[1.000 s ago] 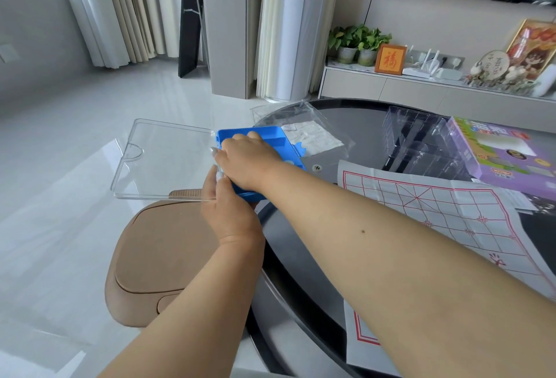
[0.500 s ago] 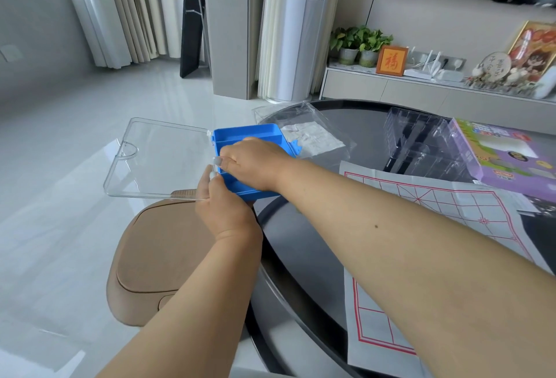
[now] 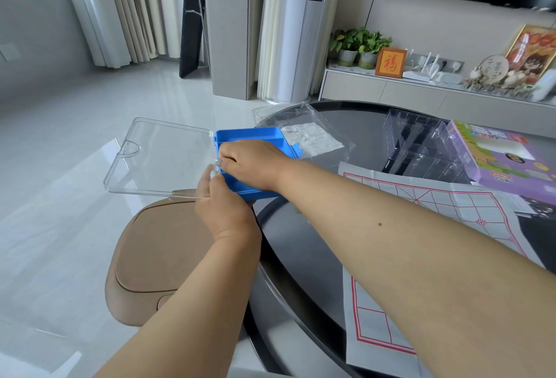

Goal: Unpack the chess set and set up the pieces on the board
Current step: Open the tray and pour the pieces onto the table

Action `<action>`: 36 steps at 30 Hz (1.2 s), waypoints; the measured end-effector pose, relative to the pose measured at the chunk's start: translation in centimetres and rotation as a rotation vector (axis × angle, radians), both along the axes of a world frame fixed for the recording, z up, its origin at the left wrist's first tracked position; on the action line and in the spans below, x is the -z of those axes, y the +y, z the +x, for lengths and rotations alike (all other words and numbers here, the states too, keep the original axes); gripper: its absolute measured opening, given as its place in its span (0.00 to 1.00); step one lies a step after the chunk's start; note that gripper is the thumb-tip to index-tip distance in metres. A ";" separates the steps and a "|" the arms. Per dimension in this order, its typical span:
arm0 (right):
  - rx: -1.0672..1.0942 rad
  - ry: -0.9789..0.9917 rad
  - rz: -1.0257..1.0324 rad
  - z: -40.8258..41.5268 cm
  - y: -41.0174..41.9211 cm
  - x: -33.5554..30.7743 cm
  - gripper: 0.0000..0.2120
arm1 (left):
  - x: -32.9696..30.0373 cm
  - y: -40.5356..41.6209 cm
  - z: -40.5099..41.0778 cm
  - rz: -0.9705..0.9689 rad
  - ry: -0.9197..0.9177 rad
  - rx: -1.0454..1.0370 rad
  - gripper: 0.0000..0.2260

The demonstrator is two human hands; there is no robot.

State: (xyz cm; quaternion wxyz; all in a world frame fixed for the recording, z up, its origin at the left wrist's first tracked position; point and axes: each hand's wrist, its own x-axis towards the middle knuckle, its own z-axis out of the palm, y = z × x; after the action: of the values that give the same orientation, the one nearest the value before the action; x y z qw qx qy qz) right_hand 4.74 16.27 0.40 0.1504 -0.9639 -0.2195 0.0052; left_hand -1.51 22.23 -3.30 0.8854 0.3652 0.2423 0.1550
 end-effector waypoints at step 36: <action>0.703 -0.358 0.474 0.3 -8.0 -0.6 0.18 | -0.1 1.0 0.8 -0.062 -0.025 -0.086 0.14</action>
State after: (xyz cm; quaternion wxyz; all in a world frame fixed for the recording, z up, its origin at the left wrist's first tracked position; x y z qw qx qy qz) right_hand 5.03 8.30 0.95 0.3189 -0.9046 0.1031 -0.2632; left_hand -0.69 23.28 -3.17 0.8918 0.3251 0.2512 0.1898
